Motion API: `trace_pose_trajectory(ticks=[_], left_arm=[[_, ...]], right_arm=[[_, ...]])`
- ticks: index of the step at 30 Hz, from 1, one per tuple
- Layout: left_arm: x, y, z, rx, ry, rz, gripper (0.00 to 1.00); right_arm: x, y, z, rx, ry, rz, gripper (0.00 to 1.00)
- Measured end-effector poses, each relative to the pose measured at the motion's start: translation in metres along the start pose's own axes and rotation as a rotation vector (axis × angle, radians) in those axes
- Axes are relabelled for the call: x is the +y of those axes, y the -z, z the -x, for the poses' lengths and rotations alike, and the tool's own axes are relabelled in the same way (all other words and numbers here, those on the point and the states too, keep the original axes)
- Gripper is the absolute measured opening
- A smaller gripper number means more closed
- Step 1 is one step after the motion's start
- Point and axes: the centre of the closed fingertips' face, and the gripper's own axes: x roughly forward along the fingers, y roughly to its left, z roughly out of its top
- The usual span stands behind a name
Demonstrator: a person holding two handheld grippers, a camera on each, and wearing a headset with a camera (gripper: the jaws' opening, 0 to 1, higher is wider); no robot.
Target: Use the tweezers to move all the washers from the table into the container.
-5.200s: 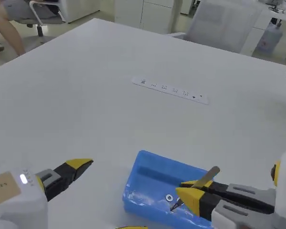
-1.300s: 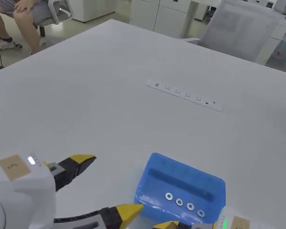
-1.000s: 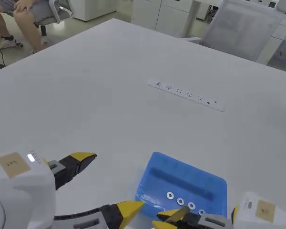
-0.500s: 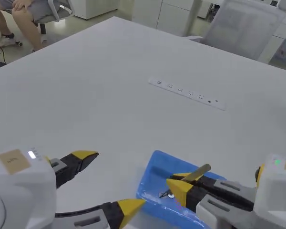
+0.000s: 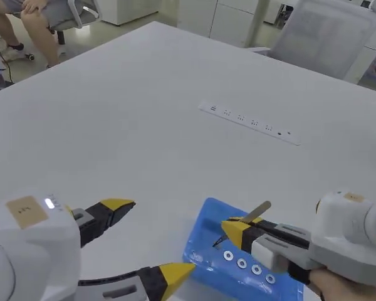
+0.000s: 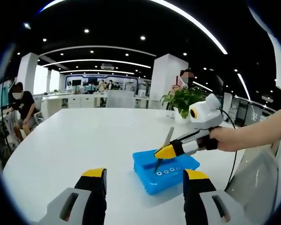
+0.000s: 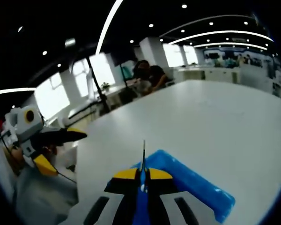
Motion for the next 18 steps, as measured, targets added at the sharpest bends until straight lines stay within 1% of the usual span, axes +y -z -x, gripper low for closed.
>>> trace_pose_trajectory(ticks=[3,8,18], left_arm=[[-0.001,0.0,0.0,0.003,0.002,-0.002,0.66],[-0.003,0.001,-0.001,0.008,0.011,-0.002,0.64],[-0.005,0.001,-0.001,0.012,0.024,-0.003,0.62]], right_arm=[[-0.004,0.005,-0.005,0.027,0.004,0.006,0.03],[-0.005,0.01,-0.011,0.051,0.011,0.016,0.03],[-0.007,0.016,-0.014,0.084,0.018,0.037,0.03]])
